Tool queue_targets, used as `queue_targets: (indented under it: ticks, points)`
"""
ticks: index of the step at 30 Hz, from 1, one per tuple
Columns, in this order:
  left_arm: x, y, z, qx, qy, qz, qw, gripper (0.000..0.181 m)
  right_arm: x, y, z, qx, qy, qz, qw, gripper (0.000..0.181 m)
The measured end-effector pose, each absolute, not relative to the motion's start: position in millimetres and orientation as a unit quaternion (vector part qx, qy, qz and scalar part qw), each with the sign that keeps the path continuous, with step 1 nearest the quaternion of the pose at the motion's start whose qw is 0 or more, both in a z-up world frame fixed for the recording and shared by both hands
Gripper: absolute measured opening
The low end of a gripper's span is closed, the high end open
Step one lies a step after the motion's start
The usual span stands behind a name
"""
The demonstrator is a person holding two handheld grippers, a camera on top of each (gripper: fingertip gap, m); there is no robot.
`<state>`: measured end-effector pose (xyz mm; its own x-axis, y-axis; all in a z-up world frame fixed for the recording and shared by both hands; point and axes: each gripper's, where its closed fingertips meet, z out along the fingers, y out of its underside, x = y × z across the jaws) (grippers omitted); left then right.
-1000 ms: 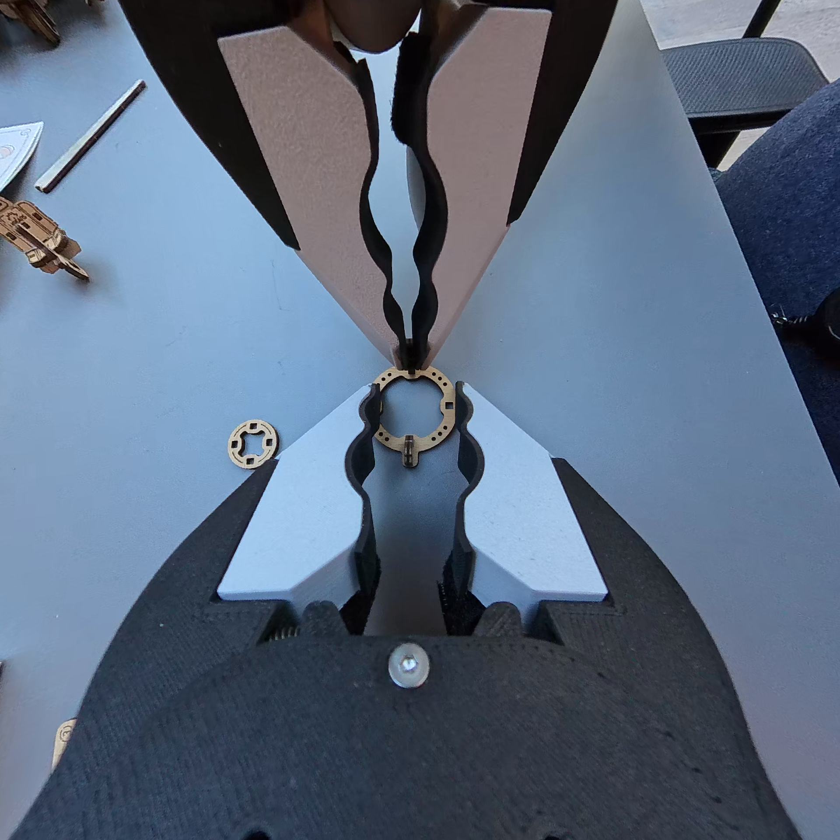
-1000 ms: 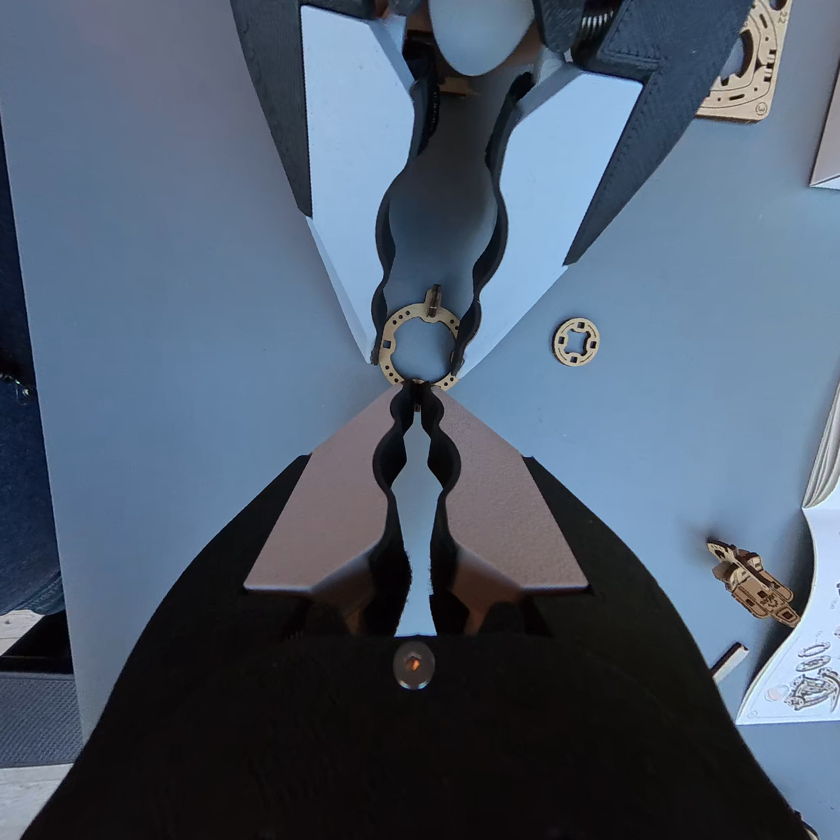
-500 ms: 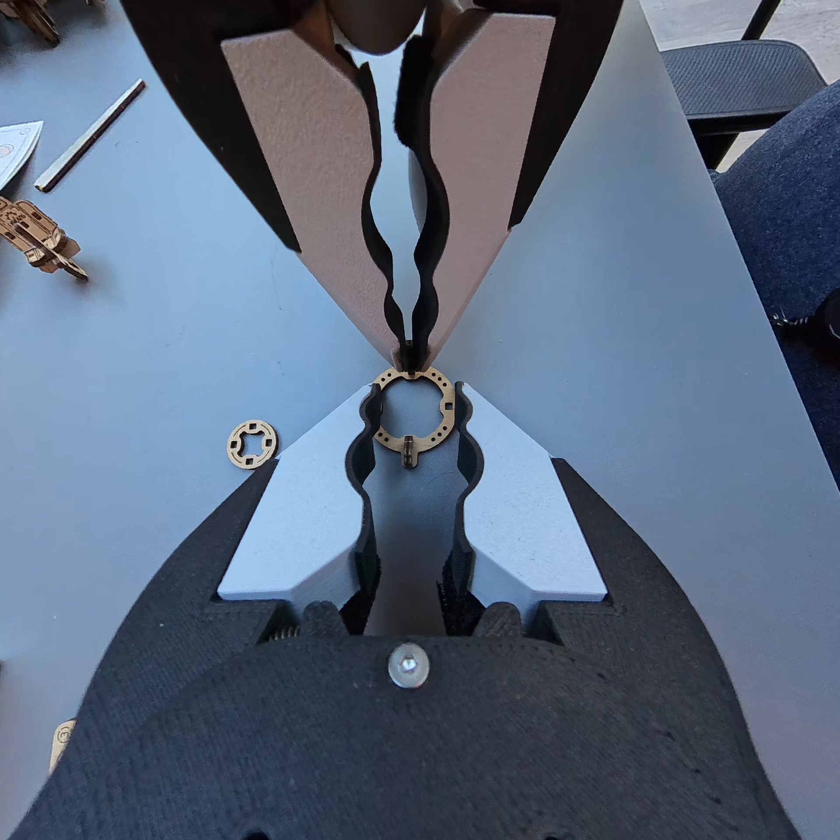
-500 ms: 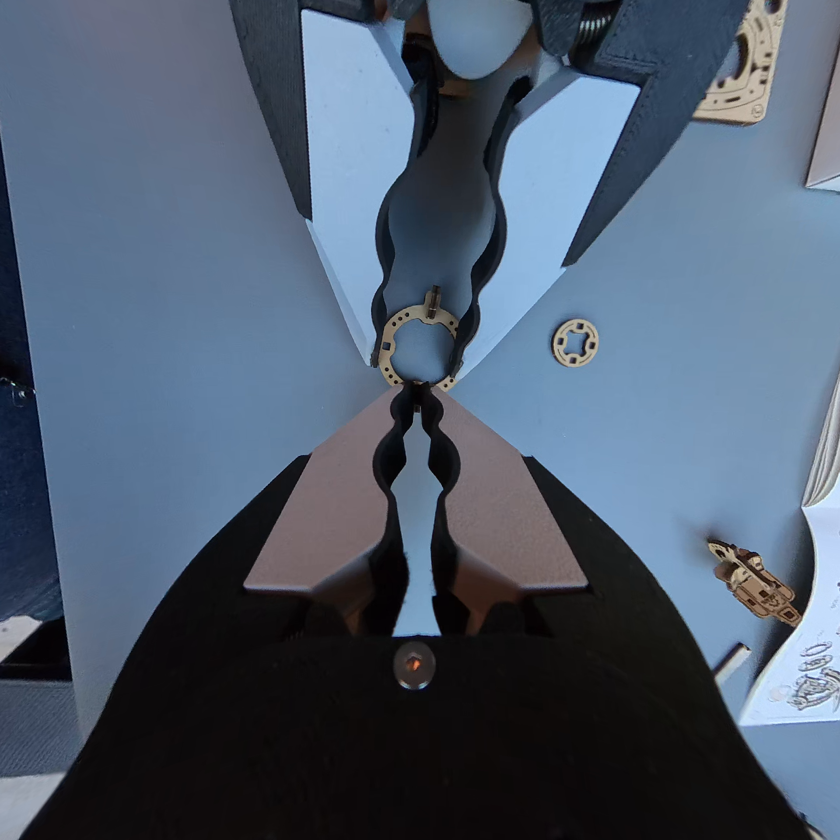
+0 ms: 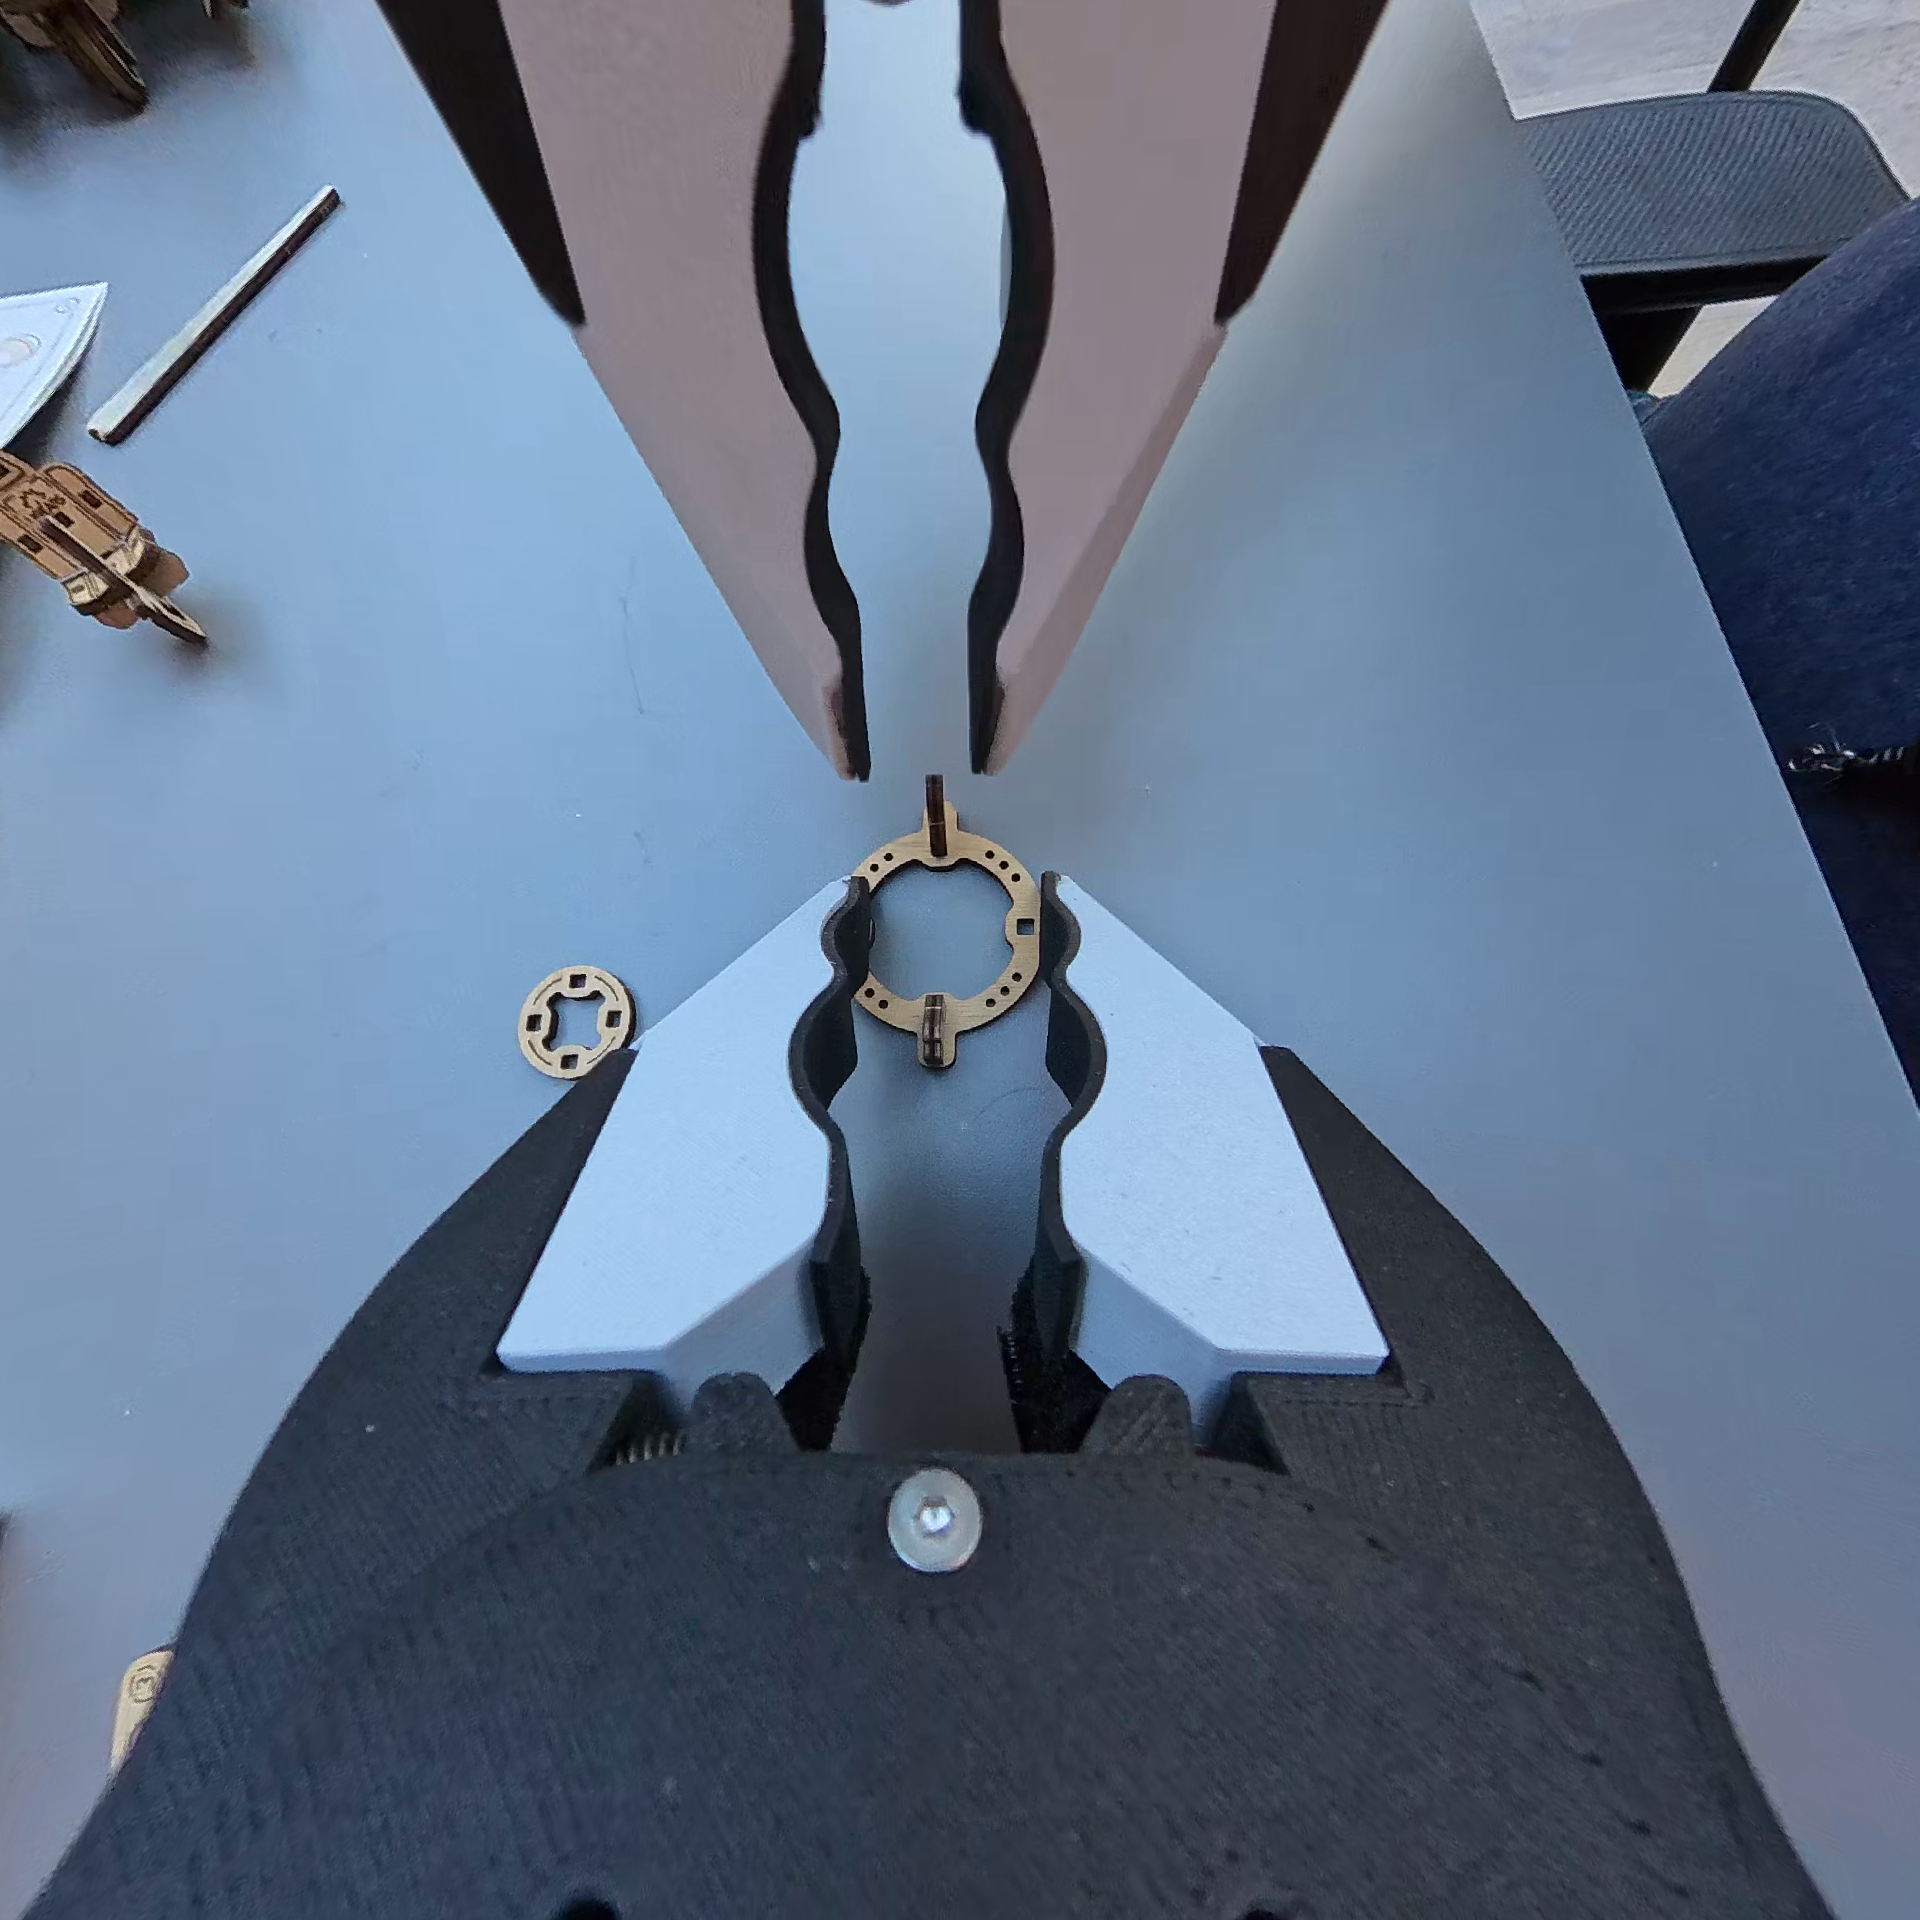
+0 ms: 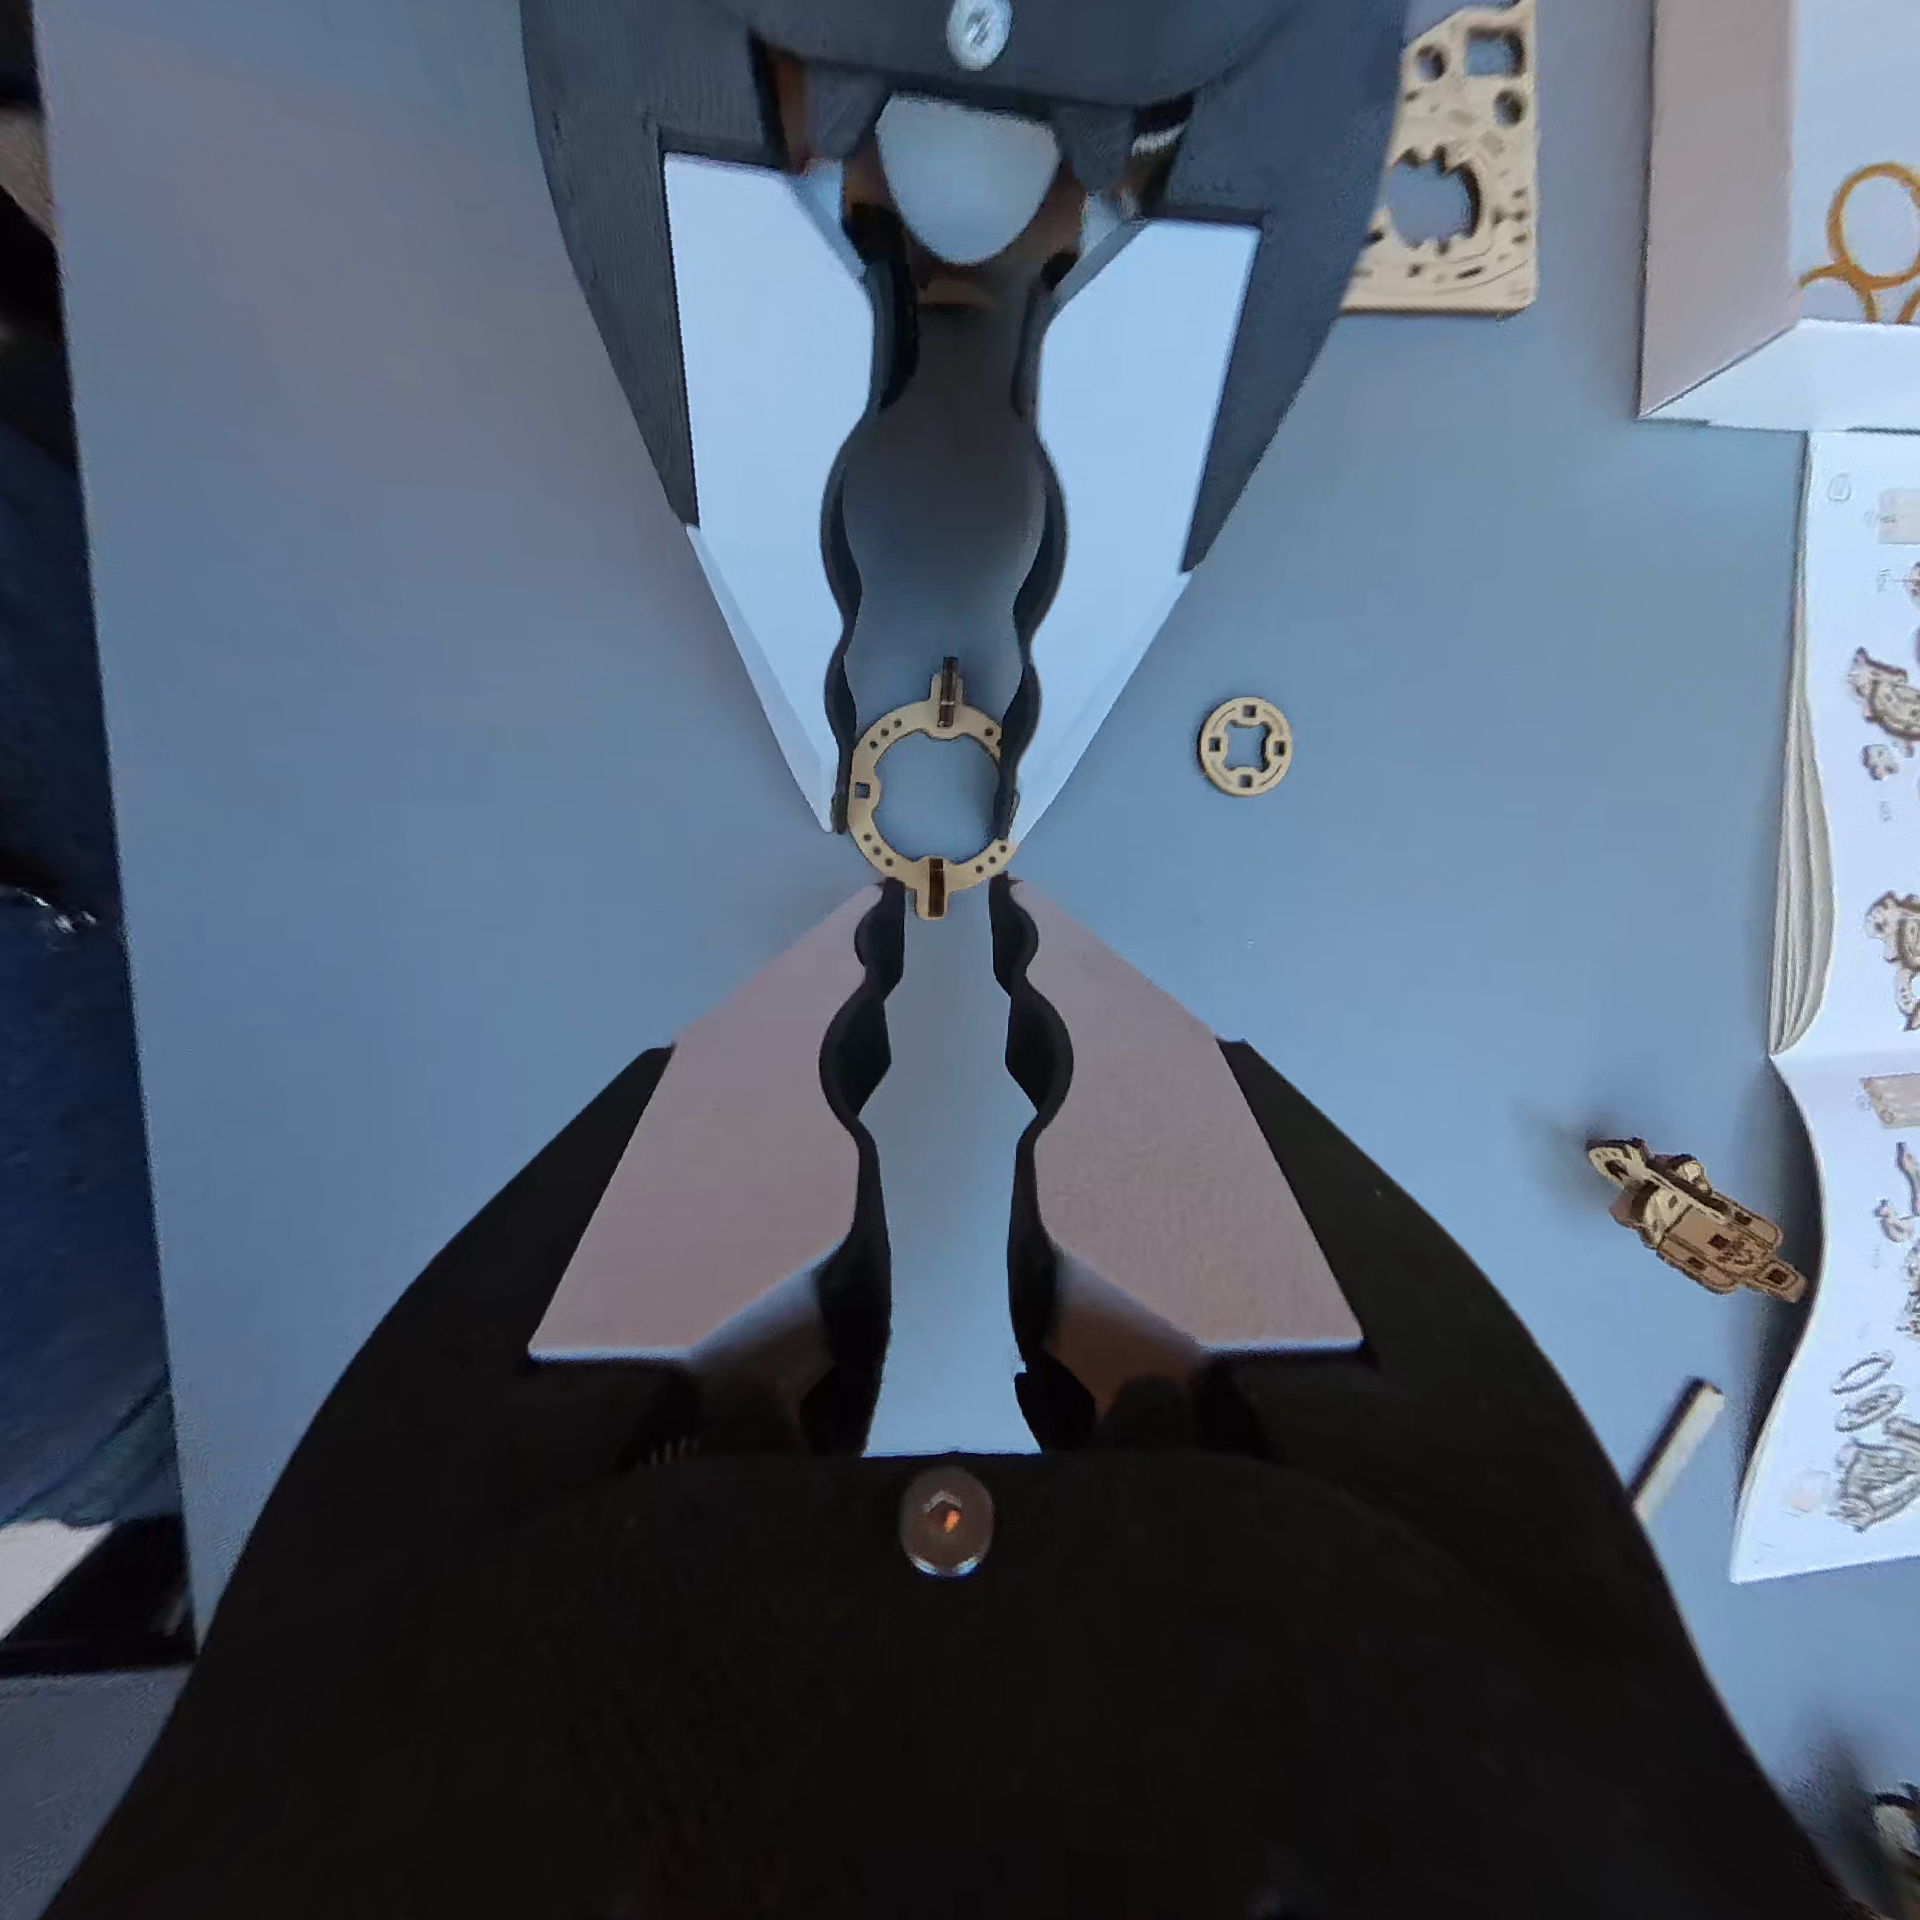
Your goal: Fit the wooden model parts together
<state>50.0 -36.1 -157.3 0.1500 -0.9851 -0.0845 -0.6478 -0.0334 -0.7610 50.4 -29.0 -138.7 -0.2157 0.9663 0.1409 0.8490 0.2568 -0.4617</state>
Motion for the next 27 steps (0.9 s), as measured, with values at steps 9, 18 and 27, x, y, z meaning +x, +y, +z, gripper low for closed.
queue_targets:
  ticks: [9,18,27]
  points:
    - [50,-36,-157,-0.676,0.604,-0.245,0.344,0.031,44,-33,-152,-0.607,-0.767,0.136,0.156,0.008]
    - [50,-36,-157,-0.676,0.603,-0.247,0.344,0.031,47,-32,-155,-0.6,-0.779,0.125,0.134,0.001]
    - [50,-36,-157,-0.677,0.6,-0.254,0.342,0.031,47,-33,-155,-0.58,-0.788,0.102,0.18,0.001]
